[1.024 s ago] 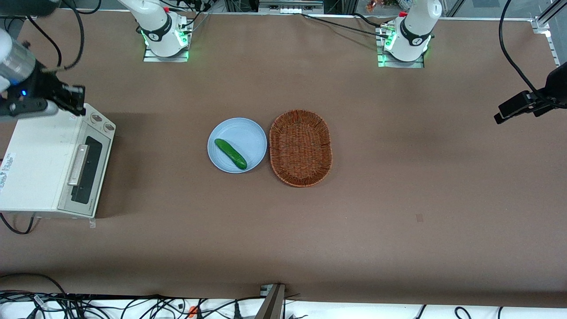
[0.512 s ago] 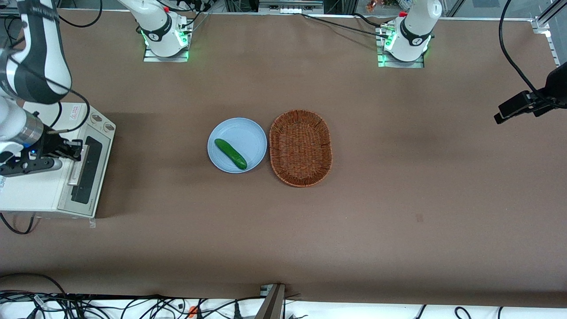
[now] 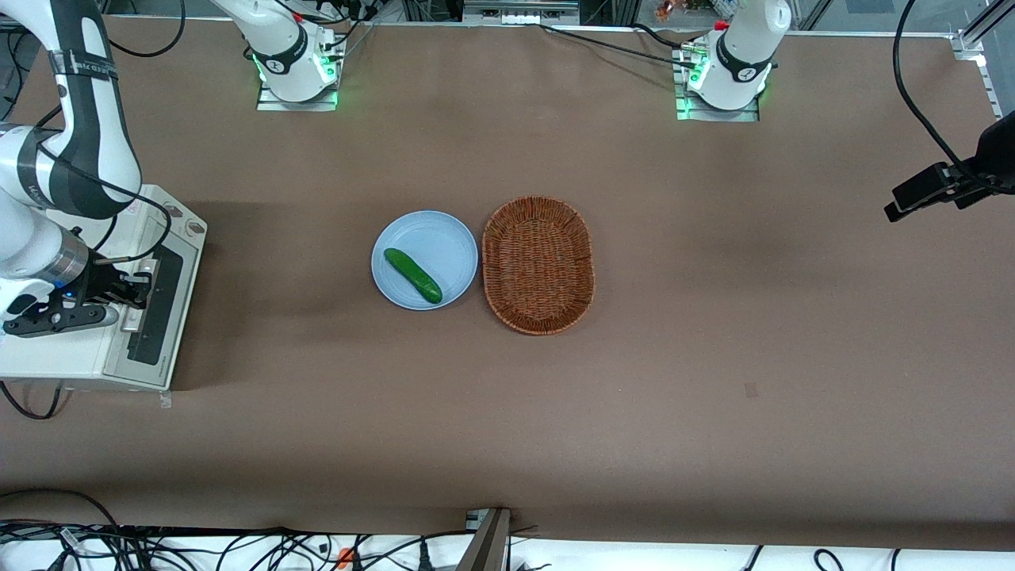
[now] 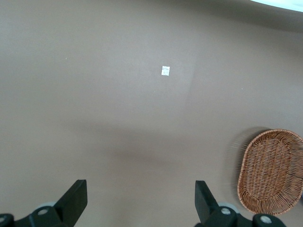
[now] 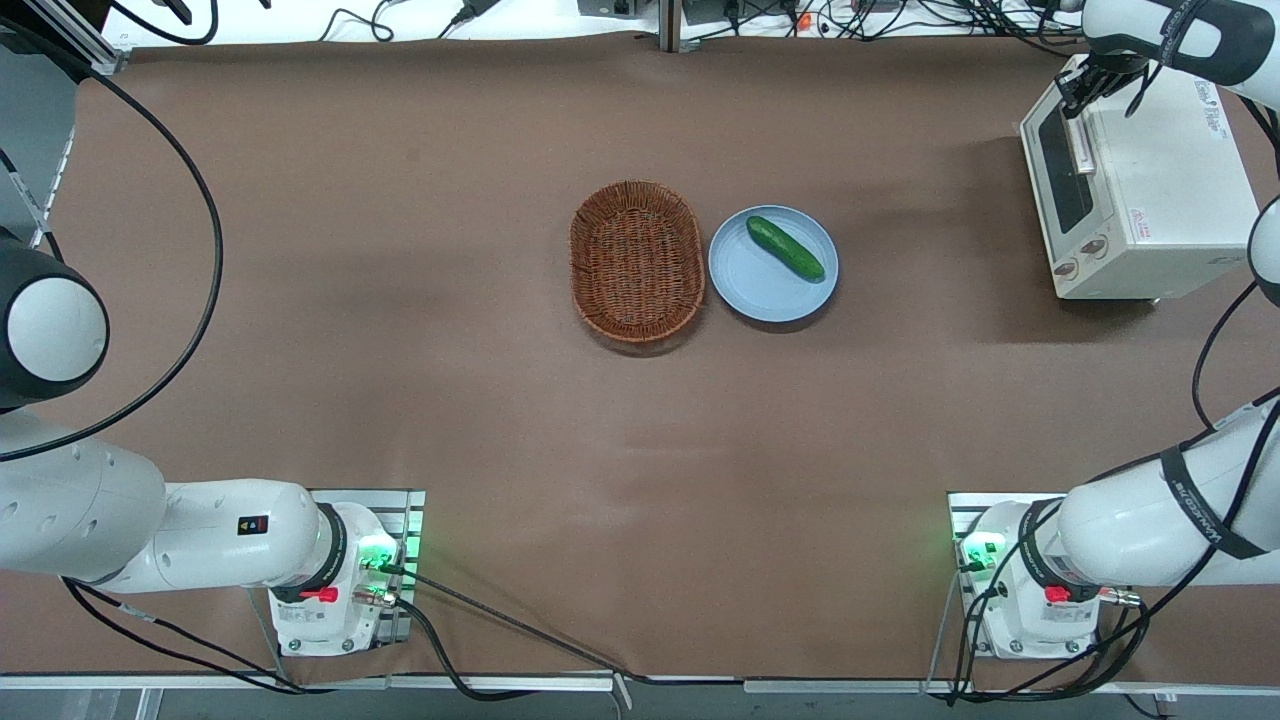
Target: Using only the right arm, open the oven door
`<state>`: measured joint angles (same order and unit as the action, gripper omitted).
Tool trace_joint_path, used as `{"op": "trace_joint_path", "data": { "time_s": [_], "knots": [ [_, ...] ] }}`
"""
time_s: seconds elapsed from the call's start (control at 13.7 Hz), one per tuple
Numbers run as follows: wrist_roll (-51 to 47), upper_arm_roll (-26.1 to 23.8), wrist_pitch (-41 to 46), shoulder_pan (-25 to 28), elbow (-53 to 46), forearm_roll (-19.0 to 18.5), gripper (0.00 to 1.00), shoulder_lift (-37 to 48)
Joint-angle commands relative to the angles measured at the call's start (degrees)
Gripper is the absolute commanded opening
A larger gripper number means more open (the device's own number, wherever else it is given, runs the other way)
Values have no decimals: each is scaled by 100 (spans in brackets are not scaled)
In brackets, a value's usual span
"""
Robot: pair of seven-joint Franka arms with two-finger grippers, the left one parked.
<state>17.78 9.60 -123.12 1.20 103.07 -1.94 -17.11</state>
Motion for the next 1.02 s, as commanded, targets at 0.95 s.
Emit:
{"op": "trace_joint_path", "data": {
  "time_s": [0.95],
  "knots": [
    [-80,130,-405,-85,240,71,0,-310]
  ]
}}
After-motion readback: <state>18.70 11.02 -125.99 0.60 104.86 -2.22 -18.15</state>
